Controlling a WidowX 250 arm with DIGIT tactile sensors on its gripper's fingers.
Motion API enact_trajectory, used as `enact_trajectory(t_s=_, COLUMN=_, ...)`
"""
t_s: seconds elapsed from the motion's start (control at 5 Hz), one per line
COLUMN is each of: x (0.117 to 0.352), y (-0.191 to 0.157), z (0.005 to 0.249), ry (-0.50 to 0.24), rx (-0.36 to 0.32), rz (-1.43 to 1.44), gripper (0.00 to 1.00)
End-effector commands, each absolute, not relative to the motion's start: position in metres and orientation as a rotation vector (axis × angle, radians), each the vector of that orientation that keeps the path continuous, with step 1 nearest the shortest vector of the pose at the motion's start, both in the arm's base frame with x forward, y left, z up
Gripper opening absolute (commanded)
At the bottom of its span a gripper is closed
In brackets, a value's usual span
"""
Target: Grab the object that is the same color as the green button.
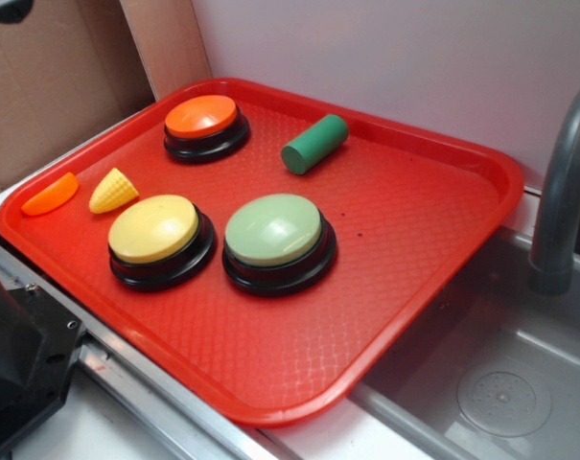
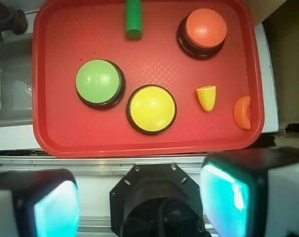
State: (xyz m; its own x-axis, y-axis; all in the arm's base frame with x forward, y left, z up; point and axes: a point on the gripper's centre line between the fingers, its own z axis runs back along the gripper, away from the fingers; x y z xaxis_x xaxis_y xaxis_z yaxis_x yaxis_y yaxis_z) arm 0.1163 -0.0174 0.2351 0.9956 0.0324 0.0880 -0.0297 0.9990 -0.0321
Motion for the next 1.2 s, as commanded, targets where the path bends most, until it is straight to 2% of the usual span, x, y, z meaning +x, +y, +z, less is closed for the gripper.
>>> enact_trajectory(t_s=0.0, x=0.116, y=-0.017, z=0.235, ry=-0.089, rx=-0.031, rz=0.031, gripper=1.0)
enact_trajectory(t_s=0.4, x=0.147, y=0.001, z=0.221, ry=-0.153, rx=-0.007, rz=-0.097, gripper=1.0)
enact_trajectory(t_s=0.6, x=0.177, y=0.009, z=0.207, ry=-0.129, rx=0.025, rz=-0.167, gripper=1.0)
enact_trajectory(t_s=1.0, x=0.241, y=0.025, z=0.16, ry=-0.204, rx=0.008, rz=-0.178, gripper=1.0)
